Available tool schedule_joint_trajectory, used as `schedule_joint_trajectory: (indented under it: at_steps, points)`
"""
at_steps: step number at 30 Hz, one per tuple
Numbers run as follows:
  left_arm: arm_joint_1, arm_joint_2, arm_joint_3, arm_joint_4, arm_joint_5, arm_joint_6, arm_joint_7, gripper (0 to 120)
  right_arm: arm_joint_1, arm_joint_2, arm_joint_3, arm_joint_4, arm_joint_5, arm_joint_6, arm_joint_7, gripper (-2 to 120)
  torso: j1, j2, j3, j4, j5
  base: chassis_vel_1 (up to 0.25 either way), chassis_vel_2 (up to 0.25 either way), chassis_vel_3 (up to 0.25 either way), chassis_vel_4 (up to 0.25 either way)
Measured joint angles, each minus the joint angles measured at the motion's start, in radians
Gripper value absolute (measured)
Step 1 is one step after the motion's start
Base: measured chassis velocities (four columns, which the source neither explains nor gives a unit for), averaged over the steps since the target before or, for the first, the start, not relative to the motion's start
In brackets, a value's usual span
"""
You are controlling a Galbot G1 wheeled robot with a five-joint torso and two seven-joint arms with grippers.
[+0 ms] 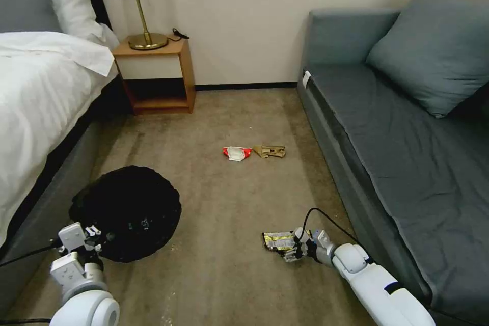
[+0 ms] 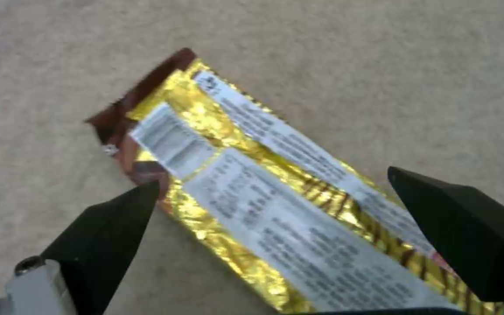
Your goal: Pick up the trash bin, then pick up the garbage on the floor and place it into the trash bin.
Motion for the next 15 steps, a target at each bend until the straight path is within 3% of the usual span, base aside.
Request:
schedule_joint_trajectory:
  at_steps: [15]
  points:
    - [0.024,-0.005,-0.012,-0.016,0.006,-0.001,0.002,3,0.041,0.027,0.02,-0.103,-0.054,0.042,-0.005,100,0.0,0.0,0.0,0.0001,-0.0001,0.0,0.0,0.0,0.0]
